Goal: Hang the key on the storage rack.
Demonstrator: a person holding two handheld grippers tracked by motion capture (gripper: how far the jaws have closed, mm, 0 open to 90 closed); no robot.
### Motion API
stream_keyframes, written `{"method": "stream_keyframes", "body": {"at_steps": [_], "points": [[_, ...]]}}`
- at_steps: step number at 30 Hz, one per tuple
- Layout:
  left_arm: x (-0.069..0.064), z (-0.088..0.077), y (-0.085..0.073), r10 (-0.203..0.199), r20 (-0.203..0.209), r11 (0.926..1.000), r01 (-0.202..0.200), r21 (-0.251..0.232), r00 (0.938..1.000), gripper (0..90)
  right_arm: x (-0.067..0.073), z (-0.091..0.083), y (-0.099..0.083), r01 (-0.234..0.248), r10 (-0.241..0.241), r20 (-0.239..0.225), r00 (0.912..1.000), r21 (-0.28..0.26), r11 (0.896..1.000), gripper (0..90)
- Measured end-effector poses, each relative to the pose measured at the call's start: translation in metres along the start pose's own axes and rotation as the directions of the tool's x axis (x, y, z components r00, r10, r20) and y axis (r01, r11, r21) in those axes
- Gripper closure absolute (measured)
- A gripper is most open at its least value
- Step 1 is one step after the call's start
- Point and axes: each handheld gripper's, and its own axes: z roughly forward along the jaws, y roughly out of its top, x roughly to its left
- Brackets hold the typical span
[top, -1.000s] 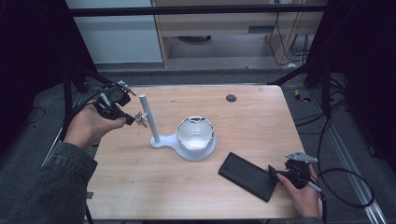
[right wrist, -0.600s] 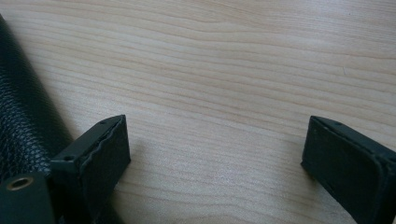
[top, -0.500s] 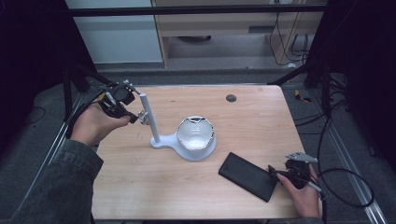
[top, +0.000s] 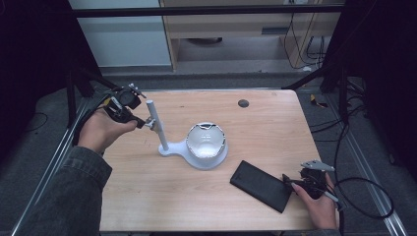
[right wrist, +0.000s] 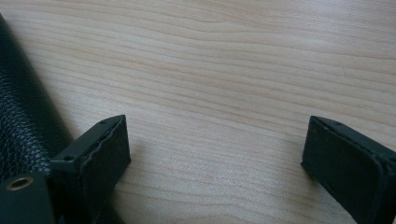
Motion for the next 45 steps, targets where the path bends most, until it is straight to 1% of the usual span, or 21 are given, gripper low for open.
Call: {"method": "stream_keyframes", "body": {"at_steps": [10,14,15,16,19,21,23,25,27,29,30,32,33,36,37,38,39,42,43,44,45], "points": [[0.001,0.001,-0.001,-0.004,0.003,1.0000,0.004,-0.006,1.0000,89.8,0.000,0.000,0.000,0.001,-0.001,0.000,1.0000,0.000,1.000,7.7],[0.001,0.001,-0.001,0.005,0.005,1.0000,-0.005,-0.004,1.0000,89.2,0.000,0.000,0.000,0.000,0.000,0.000,1.0000,0.000,1.000,7.7],[0.000,0.001,-0.001,0.007,-0.001,0.9998,-0.007,-0.018,1.0000,89.2,0.000,0.000,0.000,-0.001,0.001,-0.001,1.0000,0.000,1.000,7.7],[0.000,-0.005,-0.002,0.014,-0.045,0.9982,-0.017,-0.058,0.9989,79.5,0.000,0.000,0.000,0.000,0.000,-0.001,1.0000,0.000,1.000,7.6],[-0.005,-0.014,-0.008,0.011,-0.080,0.9947,-0.019,-0.101,0.9967,63.3,0.000,0.000,0.000,0.001,-0.001,-0.001,1.0000,0.000,1.000,7.6],[-0.008,-0.021,-0.014,0.023,-0.099,0.9904,-0.036,-0.133,0.9948,56.3,0.000,0.000,0.000,0.001,-0.001,-0.001,1.0000,0.000,1.000,7.6],[-0.015,-0.028,-0.020,0.031,-0.120,0.9835,-0.052,-0.173,0.9923,49.0,-0.001,0.000,0.000,0.002,-0.002,-0.005,1.0000,0.001,1.000,7.6],[-0.022,-0.032,-0.026,0.043,-0.115,0.9771,-0.066,-0.202,0.9924,44.7,-0.001,-0.001,0.000,-0.010,0.010,-0.015,0.9998,-0.001,1.000,7.7],[-0.030,-0.033,-0.031,0.056,-0.115,0.9718,-0.080,-0.222,0.9918,35.7,-0.002,-0.003,0.000,-0.009,0.009,-0.025,0.9996,-0.009,1.000,7.9],[-0.040,-0.033,-0.035,0.067,-0.102,0.9642,-0.090,-0.249,0.9925,29.4,-0.002,-0.007,0.001,-0.014,0.013,-0.029,0.9995,-0.032,0.999,8.6],[-0.045,-0.032,-0.037,0.067,-0.098,0.9597,-0.091,-0.266,0.9930,26.5,-0.002,-0.009,0.001,-0.002,0.001,-0.020,0.9998,-0.040,0.999,8.9],[-0.056,-0.030,-0.041,0.081,-0.087,0.9506,-0.103,-0.293,0.9929,22.2,0.000,-0.013,0.003,-0.003,0.002,-0.015,0.9999,-0.064,0.998,10.4],[-0.059,-0.029,-0.043,0.082,-0.085,0.9494,-0.104,-0.296,0.9930,19.4,0.001,-0.016,0.004,0.009,-0.010,-0.012,0.9999,-0.081,0.997,11.2],[-0.071,-0.024,-0.046,0.098,-0.060,0.9363,-0.112,-0.333,0.9934,14.5,0.003,-0.023,0.004,0.024,-0.025,-0.008,0.9997,-0.102,0.994,13.3],[-0.071,-0.024,-0.046,0.098,-0.060,0.9363,-0.112,-0.333,0.9934,13.0,0.005,-0.026,0.004,0.028,-0.029,-0.006,0.9996,-0.107,0.994,14.2],[-0.075,-0.022,-0.047,0.107,-0.048,0.9337,-0.117,-0.339,0.9931,13.0,0.005,-0.026,0.004,0.028,-0.029,-0.006,0.9996,-0.107,0.994,14.2],[-0.083,-0.019,-0.050,0.132,-0.033,0.9290,-0.135,-0.344,0.9907,10.0,0.008,-0.031,0.004,0.042,-0.043,-0.006,0.9991,-0.121,0.992,15.4],[-0.097,-0.012,-0.052,0.166,-0.002,0.9182,-0.155,-0.365,0.9862,9.2,0.012,-0.038,0.004,0.060,-0.061,0.000,0.9981,-0.142,0.988,16.7],[-0.102,-0.009,-0.053,0.178,0.006,0.9164,-0.164,-0.365,0.9839,9.2,0.013,-0.040,0.004,0.059,-0.059,-0.001,0.9982,-0.146,0.988,16.8],[-0.102,-0.009,-0.053,0.178,0.006,0.9164,-0.164,-0.365,0.9839,9.2,0.013,-0.040,0.004,0.059,-0.059,-0.001,0.9982,-0.146,0.988,16.8],[-0.115,0.000,-0.055,0.198,0.043,0.9116,-0.167,-0.375,0.9793,9.2,0.016,-0.042,0.005,0.075,-0.076,0.000,0.9971,-0.159,0.984,16.2]]}}
